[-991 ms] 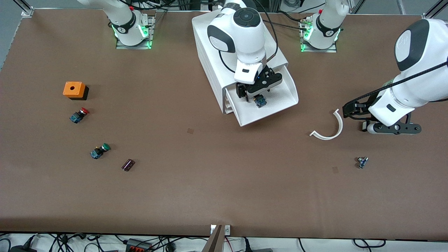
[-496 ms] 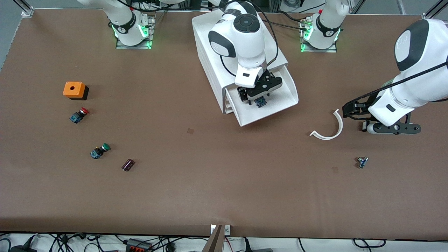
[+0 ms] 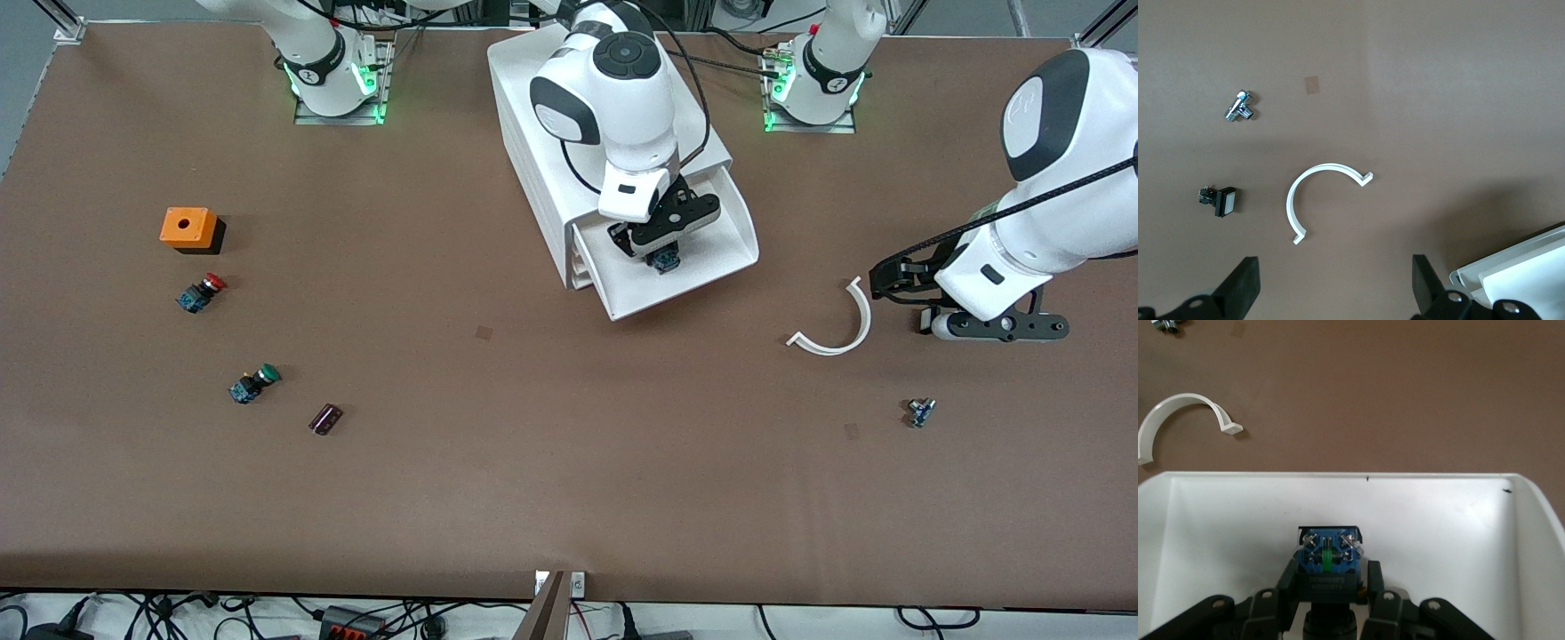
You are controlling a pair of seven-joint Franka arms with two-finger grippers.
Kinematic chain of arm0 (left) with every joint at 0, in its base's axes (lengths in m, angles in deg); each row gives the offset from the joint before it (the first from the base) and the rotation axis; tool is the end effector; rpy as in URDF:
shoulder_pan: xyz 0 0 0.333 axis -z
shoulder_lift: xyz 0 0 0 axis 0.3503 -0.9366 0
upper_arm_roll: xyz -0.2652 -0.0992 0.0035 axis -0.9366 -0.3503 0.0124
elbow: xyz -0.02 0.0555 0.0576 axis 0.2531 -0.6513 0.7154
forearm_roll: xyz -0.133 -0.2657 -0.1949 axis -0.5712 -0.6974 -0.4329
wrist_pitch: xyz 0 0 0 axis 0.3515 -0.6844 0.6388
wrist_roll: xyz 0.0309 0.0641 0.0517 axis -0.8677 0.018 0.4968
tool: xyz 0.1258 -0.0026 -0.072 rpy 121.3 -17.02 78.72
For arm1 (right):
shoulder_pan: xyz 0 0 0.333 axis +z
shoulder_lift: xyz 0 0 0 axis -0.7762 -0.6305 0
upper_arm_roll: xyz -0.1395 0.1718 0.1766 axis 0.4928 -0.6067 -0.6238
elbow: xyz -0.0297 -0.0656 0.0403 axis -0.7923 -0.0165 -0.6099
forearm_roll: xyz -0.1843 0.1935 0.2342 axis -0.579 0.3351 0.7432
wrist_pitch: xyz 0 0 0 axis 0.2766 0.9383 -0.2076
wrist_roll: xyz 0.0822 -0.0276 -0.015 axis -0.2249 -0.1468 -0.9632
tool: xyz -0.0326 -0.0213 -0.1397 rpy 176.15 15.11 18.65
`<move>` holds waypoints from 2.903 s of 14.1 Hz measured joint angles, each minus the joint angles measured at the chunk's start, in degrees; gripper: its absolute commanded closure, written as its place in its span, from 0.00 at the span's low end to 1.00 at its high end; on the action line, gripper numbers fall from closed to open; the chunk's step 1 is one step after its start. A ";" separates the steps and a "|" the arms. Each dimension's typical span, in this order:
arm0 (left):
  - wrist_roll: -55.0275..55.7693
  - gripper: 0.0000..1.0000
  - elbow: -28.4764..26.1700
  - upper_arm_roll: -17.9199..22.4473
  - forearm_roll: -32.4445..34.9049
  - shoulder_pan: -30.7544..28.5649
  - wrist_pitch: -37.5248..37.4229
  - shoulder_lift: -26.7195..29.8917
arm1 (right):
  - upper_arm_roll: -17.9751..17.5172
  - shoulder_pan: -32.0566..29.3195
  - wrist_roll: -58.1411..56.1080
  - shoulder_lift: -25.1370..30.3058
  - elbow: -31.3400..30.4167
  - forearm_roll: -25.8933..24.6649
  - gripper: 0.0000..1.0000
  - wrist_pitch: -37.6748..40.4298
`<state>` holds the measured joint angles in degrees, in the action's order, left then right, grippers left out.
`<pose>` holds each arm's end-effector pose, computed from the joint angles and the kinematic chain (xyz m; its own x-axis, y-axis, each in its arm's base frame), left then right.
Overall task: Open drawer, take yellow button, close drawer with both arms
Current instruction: 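Lower the right gripper into the drawer and grasp the orange-capped button, then lift the button out with the right gripper while the left gripper approaches, then lower the button with the right gripper while the left gripper pushes the drawer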
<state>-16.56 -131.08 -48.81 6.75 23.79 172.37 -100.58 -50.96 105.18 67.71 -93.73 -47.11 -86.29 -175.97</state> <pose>0.5627 -0.0629 0.4447 0.9958 0.0008 -0.0915 0.0018 -0.9999 0.0116 0.4341 0.5931 0.3530 0.8808 0.3743 0.2900 0.4220 -0.8984 -0.1219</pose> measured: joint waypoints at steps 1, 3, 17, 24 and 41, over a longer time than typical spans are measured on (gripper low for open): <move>0.00 0.00 0.00 0.00 0.00 0.00 0.00 0.00 | 0.18 -0.10 0.02 0.00 1.00 0.00 1.00 0.73; 0.00 0.00 -0.01 -0.01 0.00 0.00 0.00 0.01 | 0.59 -0.89 0.16 0.03 3.82 0.04 1.00 3.95; 20.33 0.00 -5.51 -0.89 -0.50 10.06 15.27 -6.14 | 0.95 -29.08 -14.67 6.11 3.61 6.79 1.00 27.65; 31.22 0.00 -11.74 -1.44 -0.51 17.27 23.90 -8.00 | 1.00 -37.70 -25.79 5.98 -8.41 6.72 1.00 22.70; 54.08 0.00 -18.21 -15.99 -4.91 17.59 20.00 -4.67 | 0.39 -38.94 -28.36 -0.32 -25.32 6.54 0.01 1.83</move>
<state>37.51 -149.29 -64.80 1.84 41.38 192.37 -105.26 -50.57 66.24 39.35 -94.05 -72.43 -79.74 -174.14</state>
